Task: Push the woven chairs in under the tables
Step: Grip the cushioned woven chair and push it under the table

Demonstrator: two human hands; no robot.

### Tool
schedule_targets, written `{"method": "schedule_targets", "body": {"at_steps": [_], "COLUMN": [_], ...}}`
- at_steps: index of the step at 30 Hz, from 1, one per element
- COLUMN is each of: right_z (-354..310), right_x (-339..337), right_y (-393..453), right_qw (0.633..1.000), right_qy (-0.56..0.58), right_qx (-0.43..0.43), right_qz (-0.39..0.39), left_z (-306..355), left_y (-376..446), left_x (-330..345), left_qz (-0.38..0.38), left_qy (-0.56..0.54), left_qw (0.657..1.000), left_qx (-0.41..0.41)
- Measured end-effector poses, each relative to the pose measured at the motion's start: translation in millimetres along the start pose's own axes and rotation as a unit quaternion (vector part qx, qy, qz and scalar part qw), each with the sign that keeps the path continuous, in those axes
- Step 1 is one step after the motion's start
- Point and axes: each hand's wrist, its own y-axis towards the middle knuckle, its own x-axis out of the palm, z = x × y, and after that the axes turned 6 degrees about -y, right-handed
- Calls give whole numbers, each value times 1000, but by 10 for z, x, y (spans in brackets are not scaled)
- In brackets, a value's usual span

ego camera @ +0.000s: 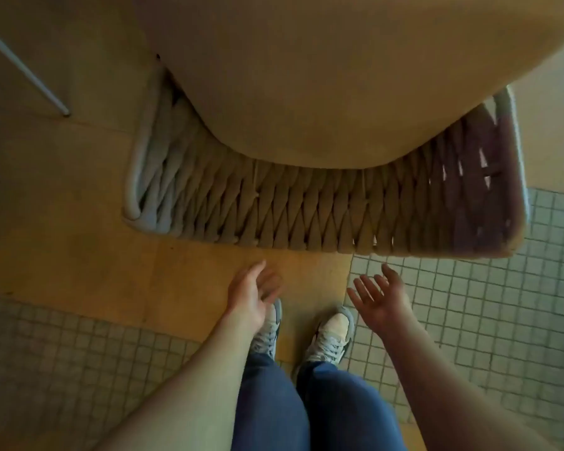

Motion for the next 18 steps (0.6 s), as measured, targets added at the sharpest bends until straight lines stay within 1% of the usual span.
{"method": "schedule_targets", "body": {"at_steps": [2,4,5,7,8,9,10,11,13,14,15,18], "right_z": [40,-37,-20,-43,-48,-46,-60,-73,-86,-97,-104,-82], "right_x": [15,37,18,-42,-69,-113,-132,-141,-155,-144,-131,-108], "right_y": [449,709,1050,1592,1776,1993,2120,2228,2386,2428,2483,2562], "right_qw": [1000,1000,1000,1000,999,997,995,991,983,980,977,975], "right_qy": [-4,-3,1,-8,-8,-4,-1,-3,0,-3,-7,-1], "right_qx": [11,8,3,-23,-42,-60,-82,-106,-151,-163,-173,-171], "right_qz": [-6,-3,-10,-10,-19,-44,-61,-77,-104,-116,-126,-141], "left_z": [-87,-70,-124,-157,-166,-166,-128,-89,-25,20,59,79], "left_y": [399,681,965,1451,1659,1820,1968,2077,2277,2333,2416,2533], "left_x": [-13,-70,-80,-172,-220,-259,-270,-289,-294,-288,-275,-253], "left_qz": [-19,-2,-5,10,3,-14,-28,-29,-28,-31,-36,-46], "left_qy": [13,25,26,45,51,44,32,-3,-39,-47,-63,-45], "left_qw": [1000,1000,1000,998,996,997,998,999,997,995,994,994], "left_qx": [-15,0,8,49,71,64,53,45,65,82,80,83]}}
